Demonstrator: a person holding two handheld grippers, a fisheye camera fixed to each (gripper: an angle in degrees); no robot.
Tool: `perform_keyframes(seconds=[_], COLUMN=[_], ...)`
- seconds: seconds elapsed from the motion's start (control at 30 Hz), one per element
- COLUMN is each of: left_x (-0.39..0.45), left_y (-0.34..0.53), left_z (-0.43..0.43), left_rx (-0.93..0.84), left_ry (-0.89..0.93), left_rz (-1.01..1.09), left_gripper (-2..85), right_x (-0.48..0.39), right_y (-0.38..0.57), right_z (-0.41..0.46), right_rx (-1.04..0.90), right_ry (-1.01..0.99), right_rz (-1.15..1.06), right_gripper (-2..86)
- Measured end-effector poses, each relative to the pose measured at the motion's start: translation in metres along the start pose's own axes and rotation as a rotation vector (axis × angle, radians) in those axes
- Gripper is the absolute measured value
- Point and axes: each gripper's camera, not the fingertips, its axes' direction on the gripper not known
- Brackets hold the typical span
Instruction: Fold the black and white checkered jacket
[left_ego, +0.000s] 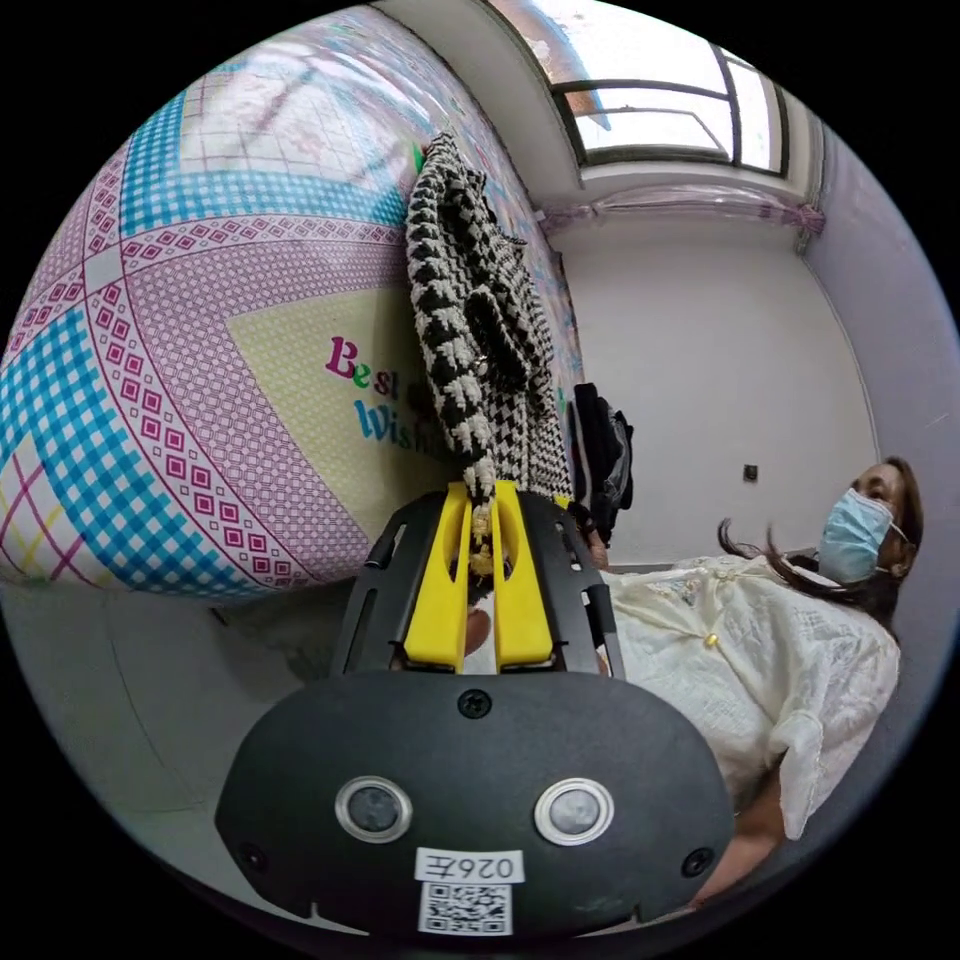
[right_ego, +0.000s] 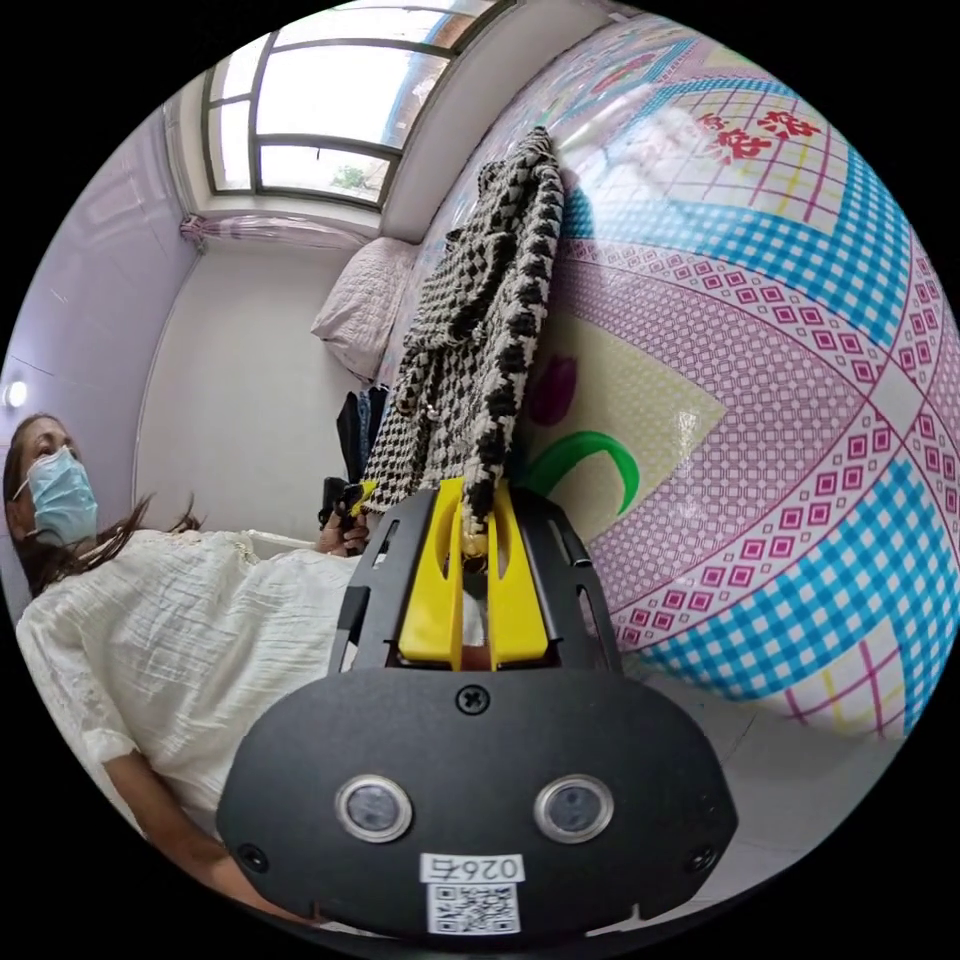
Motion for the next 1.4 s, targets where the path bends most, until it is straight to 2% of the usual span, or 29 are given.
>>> perform_keyframes(seconds=[0.23, 0.4, 0.63, 0.8, 0.97, 1.13, 1.33, 1.4], left_x=[0.013, 0.036, 0.062, 0.052, 0.022, -0.032, -0.029, -0.010], left_y=[0.022, -0.022, -0.155, -0.243, -0.307, -0.324, -0.311, -0.301], left_z=[-0.041, -0.057, -0.049, -0.023, 0.004, 0.025, 0.049, 0.046], left_rx=[0.067, 0.169, 0.162, 0.148, 0.182, 0.284, 0.230, 0.235], left_ry=[0.320, 0.435, 0.416, 0.386, 0.318, 0.280, 0.518, 0.468], left_rz=[-0.032, 0.026, 0.035, -0.031, -0.130, -0.337, -0.202, -0.133], left_gripper=[1.8, 2.2, 2.9, 3.3, 3.4, 5.4, 9.6, 7.0], right_x=[-0.022, -0.045, -0.060, -0.045, -0.003, 0.037, 0.032, 0.015], right_y=[0.020, -0.015, -0.149, -0.251, -0.332, -0.355, -0.339, -0.326], right_z=[-0.046, -0.074, -0.068, -0.033, 0.015, 0.036, 0.050, 0.054], right_rx=[-0.012, 0.073, 0.080, 0.043, 0.029, 0.120, 0.181, 0.188], right_ry=[-0.173, -0.271, -0.257, -0.215, -0.243, -0.228, -0.275, -0.263], right_rz=[0.001, -0.041, -0.110, -0.040, 0.142, 0.342, 0.307, 0.237], right_gripper=[-0.9, -0.9, -0.9, -0.9, -0.6, 3.2, 8.3, 7.7])
